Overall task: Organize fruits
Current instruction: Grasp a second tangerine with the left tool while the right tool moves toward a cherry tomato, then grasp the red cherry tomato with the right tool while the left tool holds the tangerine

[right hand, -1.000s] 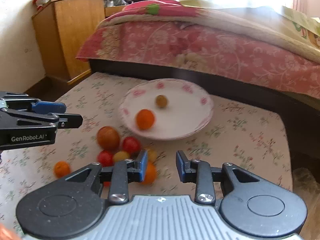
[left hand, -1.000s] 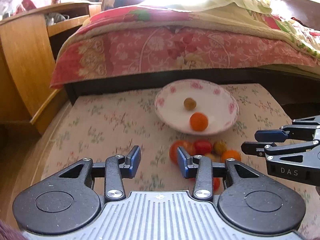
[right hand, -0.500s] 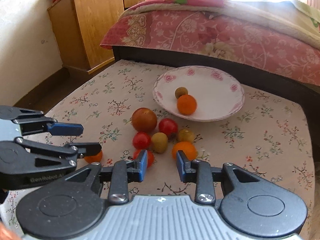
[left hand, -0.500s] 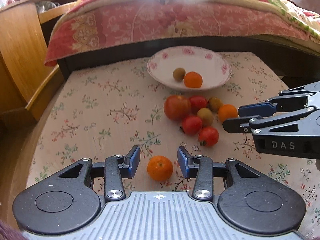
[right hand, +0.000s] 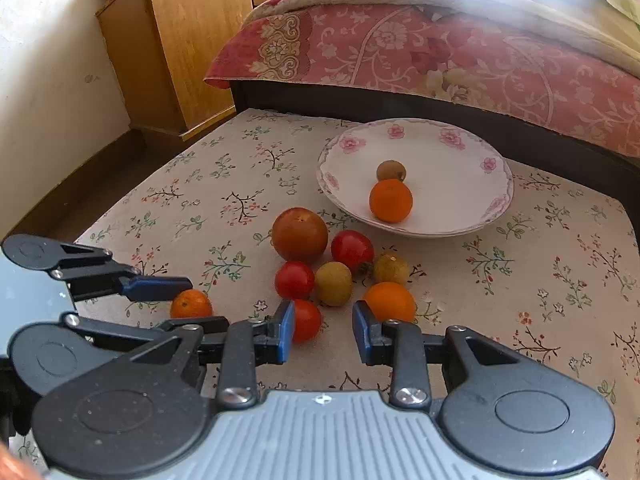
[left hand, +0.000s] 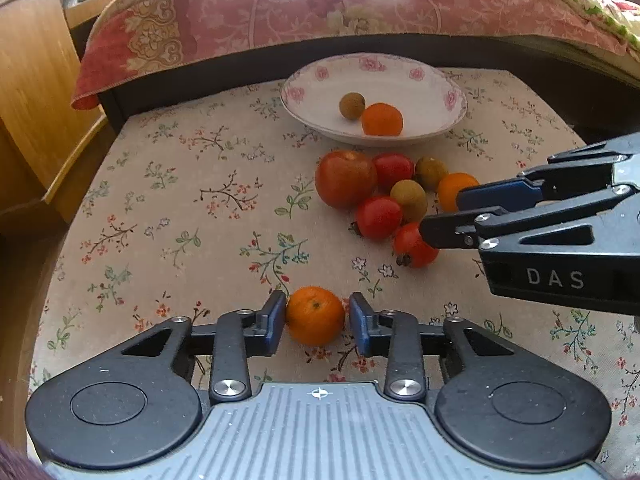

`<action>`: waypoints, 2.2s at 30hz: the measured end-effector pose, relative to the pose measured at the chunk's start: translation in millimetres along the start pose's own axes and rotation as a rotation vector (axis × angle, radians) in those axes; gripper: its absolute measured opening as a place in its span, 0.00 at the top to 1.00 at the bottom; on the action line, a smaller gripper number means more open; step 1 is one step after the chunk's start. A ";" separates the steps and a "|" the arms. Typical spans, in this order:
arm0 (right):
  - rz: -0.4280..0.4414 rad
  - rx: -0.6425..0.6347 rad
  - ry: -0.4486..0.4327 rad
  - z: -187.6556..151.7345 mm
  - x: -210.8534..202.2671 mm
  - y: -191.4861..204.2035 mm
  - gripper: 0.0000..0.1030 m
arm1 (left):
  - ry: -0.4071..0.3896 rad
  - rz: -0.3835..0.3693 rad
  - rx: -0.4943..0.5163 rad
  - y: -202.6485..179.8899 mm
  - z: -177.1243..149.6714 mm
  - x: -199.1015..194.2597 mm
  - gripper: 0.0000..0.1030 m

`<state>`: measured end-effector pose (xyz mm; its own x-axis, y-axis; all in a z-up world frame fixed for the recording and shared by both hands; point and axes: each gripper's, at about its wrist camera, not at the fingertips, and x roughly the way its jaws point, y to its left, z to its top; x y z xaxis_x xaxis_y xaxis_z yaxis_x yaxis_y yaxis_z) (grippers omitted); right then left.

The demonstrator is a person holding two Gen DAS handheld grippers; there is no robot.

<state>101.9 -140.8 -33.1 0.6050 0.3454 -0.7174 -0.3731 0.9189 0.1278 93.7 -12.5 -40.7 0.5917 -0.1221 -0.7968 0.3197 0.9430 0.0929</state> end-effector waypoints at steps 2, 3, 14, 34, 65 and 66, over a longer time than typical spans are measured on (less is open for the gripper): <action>0.003 -0.004 0.004 0.1 2.0 0.8 0.66 | -0.003 0.002 0.006 -1.0 -0.6 -0.6 0.62; 0.004 -0.007 0.003 0.1 2.6 1.2 0.65 | -0.002 0.003 0.010 -1.5 -0.4 -0.6 0.62; 0.018 -0.018 0.007 0.4 4.3 3.0 0.61 | -0.011 -0.004 0.020 -0.4 -1.8 -5.8 0.64; 0.077 -0.025 0.070 1.2 29.2 8.6 0.59 | -0.013 -0.005 0.051 -0.4 -2.6 -3.3 0.64; 0.014 -0.023 0.059 0.9 9.9 0.2 0.68 | 0.011 0.038 0.120 -21.1 10.4 -1.8 0.64; 0.013 -0.023 0.059 1.0 9.6 0.2 0.68 | 0.011 0.038 0.119 -21.2 10.7 -2.0 0.64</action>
<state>108.4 -137.2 -39.3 0.5577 0.3453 -0.7548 -0.3973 0.9095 0.1226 93.6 -35.6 -34.7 0.5968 -0.0833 -0.7980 0.3837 0.9031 0.1927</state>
